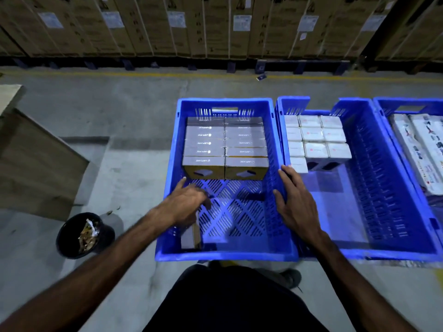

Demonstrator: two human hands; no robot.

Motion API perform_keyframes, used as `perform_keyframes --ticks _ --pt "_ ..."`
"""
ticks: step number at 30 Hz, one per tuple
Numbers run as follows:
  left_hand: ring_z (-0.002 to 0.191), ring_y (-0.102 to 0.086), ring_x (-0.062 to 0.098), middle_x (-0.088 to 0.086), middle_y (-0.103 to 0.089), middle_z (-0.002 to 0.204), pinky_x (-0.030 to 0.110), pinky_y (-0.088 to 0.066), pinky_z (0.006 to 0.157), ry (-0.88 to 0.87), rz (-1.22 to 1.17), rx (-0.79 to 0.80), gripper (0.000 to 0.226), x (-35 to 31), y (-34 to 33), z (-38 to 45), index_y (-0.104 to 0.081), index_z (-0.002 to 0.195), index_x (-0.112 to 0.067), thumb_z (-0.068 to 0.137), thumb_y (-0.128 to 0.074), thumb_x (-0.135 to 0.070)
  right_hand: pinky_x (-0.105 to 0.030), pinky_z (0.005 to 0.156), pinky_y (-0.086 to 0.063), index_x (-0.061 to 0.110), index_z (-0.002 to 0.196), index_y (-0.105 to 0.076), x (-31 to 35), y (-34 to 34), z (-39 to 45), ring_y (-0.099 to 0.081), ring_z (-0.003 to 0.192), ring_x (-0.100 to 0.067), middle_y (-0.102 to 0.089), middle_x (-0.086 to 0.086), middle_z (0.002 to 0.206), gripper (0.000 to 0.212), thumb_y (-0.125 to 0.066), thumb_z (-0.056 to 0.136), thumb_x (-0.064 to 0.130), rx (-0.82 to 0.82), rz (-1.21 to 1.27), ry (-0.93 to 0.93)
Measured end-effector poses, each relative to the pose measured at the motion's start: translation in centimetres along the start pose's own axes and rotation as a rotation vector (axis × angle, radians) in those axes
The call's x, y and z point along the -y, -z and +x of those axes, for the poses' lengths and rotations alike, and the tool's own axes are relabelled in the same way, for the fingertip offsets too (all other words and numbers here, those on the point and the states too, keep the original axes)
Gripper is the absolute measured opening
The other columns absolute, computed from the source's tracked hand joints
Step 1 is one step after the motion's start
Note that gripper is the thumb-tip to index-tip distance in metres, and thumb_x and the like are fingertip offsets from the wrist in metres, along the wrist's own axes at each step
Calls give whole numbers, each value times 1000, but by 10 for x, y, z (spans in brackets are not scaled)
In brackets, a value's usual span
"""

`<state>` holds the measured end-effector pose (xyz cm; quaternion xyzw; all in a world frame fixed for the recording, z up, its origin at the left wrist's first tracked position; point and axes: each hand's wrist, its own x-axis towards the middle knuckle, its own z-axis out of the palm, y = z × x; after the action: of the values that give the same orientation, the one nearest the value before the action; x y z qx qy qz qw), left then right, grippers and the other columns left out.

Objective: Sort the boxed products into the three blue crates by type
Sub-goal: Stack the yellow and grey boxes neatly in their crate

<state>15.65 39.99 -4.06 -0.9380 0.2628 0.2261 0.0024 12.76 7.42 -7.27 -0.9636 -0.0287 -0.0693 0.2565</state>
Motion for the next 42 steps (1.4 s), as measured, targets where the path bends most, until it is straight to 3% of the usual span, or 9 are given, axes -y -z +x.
perform_keyframes --ticks 6,10,14,17,21,26,32,36,42 --pt "144 -41 37 12 -50 150 75 -8 122 -124 544 100 48 5 -11 -3 -55 144 -31 98 -62 -17 -46 99 -55 7 150 -49 5 4 3 -41 148 -29 -40 -7 162 55 -64 100 22 13 -68 41" --pt "133 -53 33 8 -65 131 60 -27 121 -274 526 78 27 0 -11 5 -65 123 -18 97 -58 -14 -45 101 -54 9 145 -54 17 11 2 -48 140 -30 -46 -5 155 48 -63 100 26 19 -71 87" --pt "112 -64 24 0 -69 112 38 -50 93 -242 28 -53 23 19 5 1 -66 111 -26 89 -70 -32 -46 95 -55 18 138 -61 37 22 -7 -61 120 -22 -62 1 134 40 -65 100 32 70 94 104" --pt "95 -70 14 -4 -72 103 40 -57 83 -57 -567 -142 35 16 24 -13 -72 107 -27 78 -89 -37 -36 98 -54 27 141 -60 51 32 -14 -65 115 -6 -69 11 125 50 -70 96 44 246 266 105" --pt "93 -77 31 13 -79 99 50 -63 82 77 -1198 -215 32 -7 31 -33 -79 104 -13 76 -94 -18 -19 95 -51 33 150 -51 64 36 -17 -63 113 3 -67 15 125 68 -73 89 55 366 374 101" --pt "87 -75 26 15 -77 101 54 -61 78 120 -1364 -317 39 -21 15 -42 -79 106 -13 71 -95 -19 -13 84 -49 24 133 -64 71 42 -1 -63 101 5 -66 19 109 50 -80 88 41 331 386 97" --pt "102 -69 5 -16 -73 113 35 -58 86 102 -806 -524 44 -16 25 -37 -76 112 -27 71 -86 -38 -28 80 -56 28 129 -61 77 31 13 -69 92 -3 -72 13 102 37 -75 94 29 374 387 112" --pt "108 -65 17 -7 -70 118 37 -54 88 69 -458 -594 49 3 33 -18 -73 125 -26 78 -86 -31 -38 95 -56 29 139 -59 76 17 25 -68 112 -7 -74 12 119 44 -70 97 25 297 288 116" --pt "105 -54 28 0 -57 107 46 -42 91 123 59 -577 32 36 37 23 -77 108 -28 82 -78 -48 -39 98 -52 20 132 -64 55 19 29 -64 117 -21 -69 1 127 34 -68 98 24 167 179 79"
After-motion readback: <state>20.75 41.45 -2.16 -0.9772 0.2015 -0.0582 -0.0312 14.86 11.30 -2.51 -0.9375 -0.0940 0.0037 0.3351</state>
